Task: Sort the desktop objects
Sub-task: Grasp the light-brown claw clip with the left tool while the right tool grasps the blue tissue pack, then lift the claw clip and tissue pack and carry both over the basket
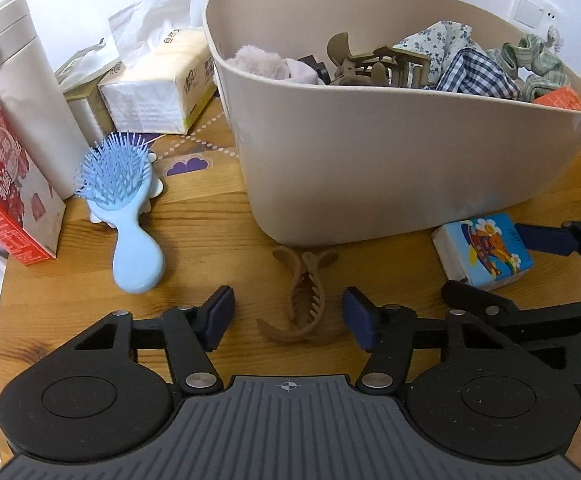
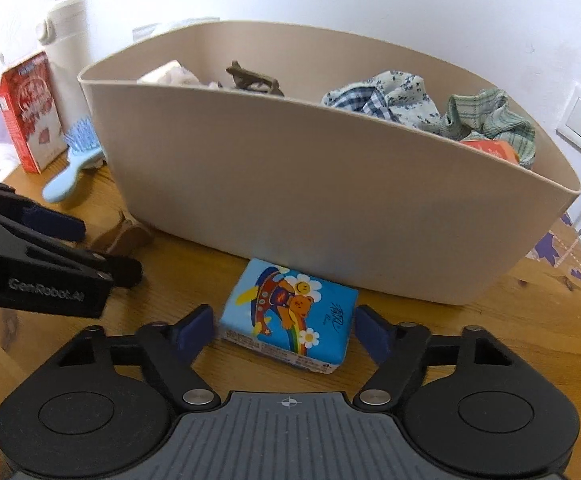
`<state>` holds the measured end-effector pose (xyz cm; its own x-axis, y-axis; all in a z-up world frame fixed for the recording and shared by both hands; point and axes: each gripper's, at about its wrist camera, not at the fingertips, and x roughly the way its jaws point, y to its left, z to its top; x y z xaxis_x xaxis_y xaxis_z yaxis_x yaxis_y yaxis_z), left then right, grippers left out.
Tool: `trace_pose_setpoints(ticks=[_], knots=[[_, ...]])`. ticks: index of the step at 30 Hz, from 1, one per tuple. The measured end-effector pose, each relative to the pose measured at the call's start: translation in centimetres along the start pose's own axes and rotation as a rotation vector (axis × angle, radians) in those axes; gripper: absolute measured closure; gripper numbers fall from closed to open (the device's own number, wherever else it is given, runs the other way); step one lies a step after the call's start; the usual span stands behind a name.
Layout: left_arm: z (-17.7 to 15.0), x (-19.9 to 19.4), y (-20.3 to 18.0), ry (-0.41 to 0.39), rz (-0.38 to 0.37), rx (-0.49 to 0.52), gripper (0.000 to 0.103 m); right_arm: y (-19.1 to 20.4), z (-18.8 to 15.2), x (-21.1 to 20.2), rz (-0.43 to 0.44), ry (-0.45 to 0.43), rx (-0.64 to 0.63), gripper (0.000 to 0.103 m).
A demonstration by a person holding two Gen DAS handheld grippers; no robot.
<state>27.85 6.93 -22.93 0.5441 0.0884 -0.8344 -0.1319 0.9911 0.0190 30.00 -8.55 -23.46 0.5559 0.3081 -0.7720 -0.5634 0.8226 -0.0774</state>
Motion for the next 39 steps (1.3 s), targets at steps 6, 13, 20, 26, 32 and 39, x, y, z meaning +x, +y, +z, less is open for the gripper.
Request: trace_pose_setpoints(ticks=[6, 13, 20, 26, 32, 39], knots=[[0.1, -0.2, -0.2, -0.007, -0.009, 0.019, 0.067, -0.2, -0.1, -0.1, -0.003, 0.011, 0.037, 0.038], [-0.2, -0.6, -0.3, 0.002, -0.005, 0.027, 0.069, -0.7, -0.8, -0.7, 0.005, 0.02, 0.031, 0.04], [-0.6, -1.4, -0.1, 0.008, -0.002, 0.041, 0.07, -1.2, -1.6, -1.9, 0.036, 0.026, 0.023, 0.04], [-0.8, -3.1, -0.2, -0.013, 0.003, 0.046, 0.07, -1.6, -1.6, -3.5, 0.054, 0.009, 0.01, 0.04], [-1.2, -4.6, -0.2, -0.024, -0.002, 0.033, 0.07, -2.6, -1.6, -5.3, 0.055, -0.016, 0.001, 0.04], [-1.5, -7.3, -0.3, -0.058, -0.001, 0.038, 0.07, -3.1, -1.7, -7.9, 0.06, -0.051, -0.033, 0.04]])
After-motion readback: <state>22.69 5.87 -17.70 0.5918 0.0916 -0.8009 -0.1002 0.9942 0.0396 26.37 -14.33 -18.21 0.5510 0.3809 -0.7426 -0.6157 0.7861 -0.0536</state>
